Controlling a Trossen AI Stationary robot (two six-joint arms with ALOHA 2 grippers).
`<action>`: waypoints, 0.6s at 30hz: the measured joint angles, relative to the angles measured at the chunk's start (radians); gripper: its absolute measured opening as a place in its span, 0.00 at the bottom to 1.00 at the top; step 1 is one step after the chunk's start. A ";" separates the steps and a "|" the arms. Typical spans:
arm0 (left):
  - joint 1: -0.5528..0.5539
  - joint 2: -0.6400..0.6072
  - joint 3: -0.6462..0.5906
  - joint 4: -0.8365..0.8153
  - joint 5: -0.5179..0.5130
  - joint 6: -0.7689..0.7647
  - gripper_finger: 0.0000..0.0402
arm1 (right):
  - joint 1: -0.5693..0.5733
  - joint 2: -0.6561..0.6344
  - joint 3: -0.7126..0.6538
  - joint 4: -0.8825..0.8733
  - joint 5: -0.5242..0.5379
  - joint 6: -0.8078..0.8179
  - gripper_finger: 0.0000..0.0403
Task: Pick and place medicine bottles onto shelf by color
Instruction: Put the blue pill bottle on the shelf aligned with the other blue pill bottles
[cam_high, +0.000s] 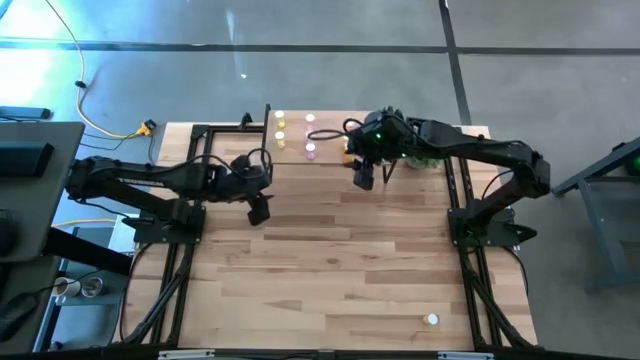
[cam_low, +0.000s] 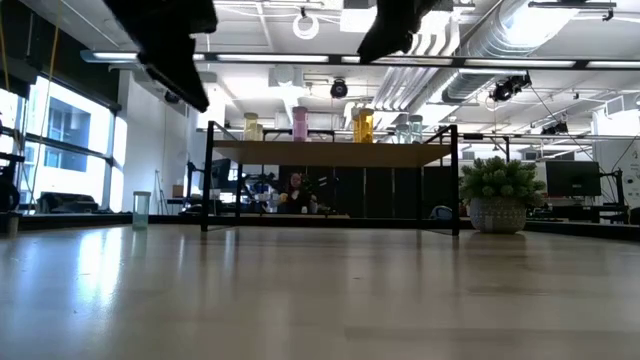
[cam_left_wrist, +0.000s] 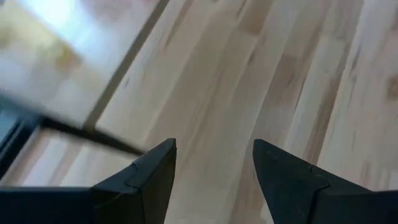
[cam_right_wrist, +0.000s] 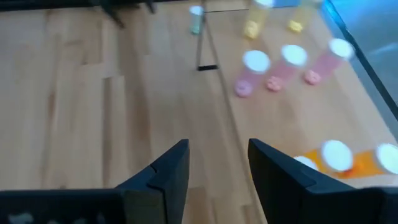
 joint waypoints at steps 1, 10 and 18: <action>-0.008 -0.004 0.000 -0.032 -0.009 -0.023 0.51 | 0.013 -0.004 0.000 -0.005 0.000 0.000 0.39; -0.101 -0.039 -0.050 -0.271 -0.142 -0.276 0.51 | 0.108 -0.014 0.000 -0.007 0.000 0.003 0.39; -0.181 -0.112 -0.187 -0.321 -0.181 -0.566 0.51 | 0.139 -0.014 0.000 -0.007 0.066 0.003 0.39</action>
